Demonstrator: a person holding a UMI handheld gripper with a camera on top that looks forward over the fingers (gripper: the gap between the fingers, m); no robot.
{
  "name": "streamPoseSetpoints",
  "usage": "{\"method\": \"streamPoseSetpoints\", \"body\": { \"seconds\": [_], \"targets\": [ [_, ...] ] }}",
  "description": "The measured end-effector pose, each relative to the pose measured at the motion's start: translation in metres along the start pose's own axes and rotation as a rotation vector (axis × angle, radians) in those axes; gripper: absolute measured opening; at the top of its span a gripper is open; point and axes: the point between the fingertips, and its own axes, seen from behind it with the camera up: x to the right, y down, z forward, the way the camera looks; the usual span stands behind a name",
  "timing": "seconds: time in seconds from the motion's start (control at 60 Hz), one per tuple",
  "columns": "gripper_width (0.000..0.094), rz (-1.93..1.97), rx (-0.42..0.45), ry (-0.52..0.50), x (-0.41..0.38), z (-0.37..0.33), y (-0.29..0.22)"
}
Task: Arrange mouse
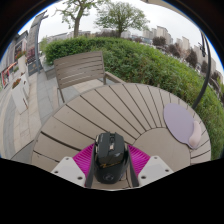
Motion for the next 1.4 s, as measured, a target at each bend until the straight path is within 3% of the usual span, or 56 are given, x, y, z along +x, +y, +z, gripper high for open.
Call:
{"method": "streamPoseSetpoints", "body": {
  "seconds": [0.2, 0.3, 0.483, 0.65, 0.867, 1.017, 1.067, 1.1, 1.2, 1.4],
  "targets": [
    [0.0509, -0.015, -0.004, -0.054, 0.003, -0.033, -0.015],
    [0.0509, 0.019, 0.036, -0.104, 0.017, -0.072, -0.048],
    [0.0507, 0.031, 0.136, -0.065, 0.111, -0.100, -0.130],
    [0.0507, 0.030, 0.158, 0.042, 0.228, -0.046, -0.157],
    [0.0513, 0.042, 0.018, 0.095, 0.313, 0.067, -0.088],
    [0.0656, 0.037, -0.018, 0.041, 0.315, 0.084, -0.064],
    [0.0797, 0.025, -0.012, 0.068, 0.323, 0.079, -0.070],
    [0.0868, 0.016, -0.001, 0.085, 0.327, 0.065, -0.074],
    [0.0850, 0.026, 0.016, 0.087, 0.331, 0.007, -0.094],
    [0.0849, 0.050, 0.002, -0.011, 0.301, -0.162, -0.079]
  ]
}}
